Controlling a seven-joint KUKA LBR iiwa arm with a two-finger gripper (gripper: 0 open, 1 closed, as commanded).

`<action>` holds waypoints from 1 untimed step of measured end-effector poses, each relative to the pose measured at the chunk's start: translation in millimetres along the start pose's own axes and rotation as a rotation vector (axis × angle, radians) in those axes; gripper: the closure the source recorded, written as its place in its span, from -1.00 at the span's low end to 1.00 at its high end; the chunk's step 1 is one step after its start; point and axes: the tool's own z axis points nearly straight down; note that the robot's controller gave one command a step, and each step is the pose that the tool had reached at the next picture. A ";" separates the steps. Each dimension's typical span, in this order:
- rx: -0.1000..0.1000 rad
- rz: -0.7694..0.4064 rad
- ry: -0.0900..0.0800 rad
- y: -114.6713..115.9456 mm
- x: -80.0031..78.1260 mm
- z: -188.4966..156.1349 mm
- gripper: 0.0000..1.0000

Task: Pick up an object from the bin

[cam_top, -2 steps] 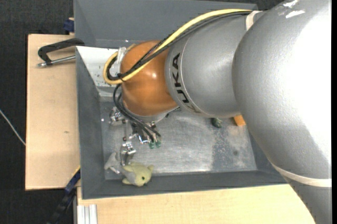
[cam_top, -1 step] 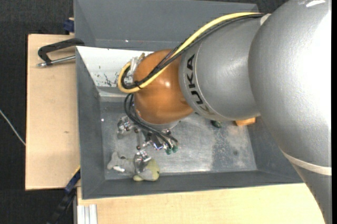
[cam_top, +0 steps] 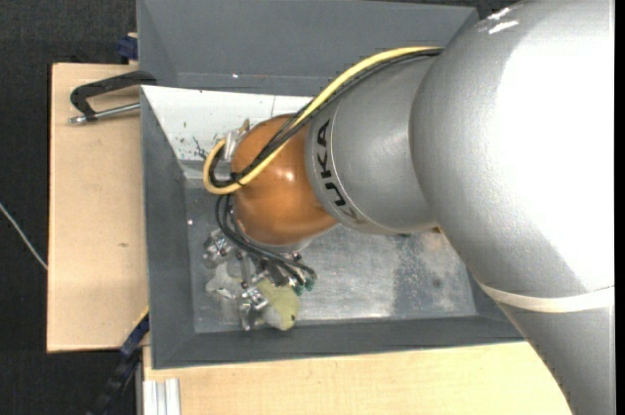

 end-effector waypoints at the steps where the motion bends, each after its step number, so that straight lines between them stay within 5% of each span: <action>1: 0.001 0.000 0.001 -0.4 0.4 -2.0 1.00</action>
Offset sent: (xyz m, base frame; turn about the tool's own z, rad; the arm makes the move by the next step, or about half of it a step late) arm 0.0000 0.0000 0.0000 0.0000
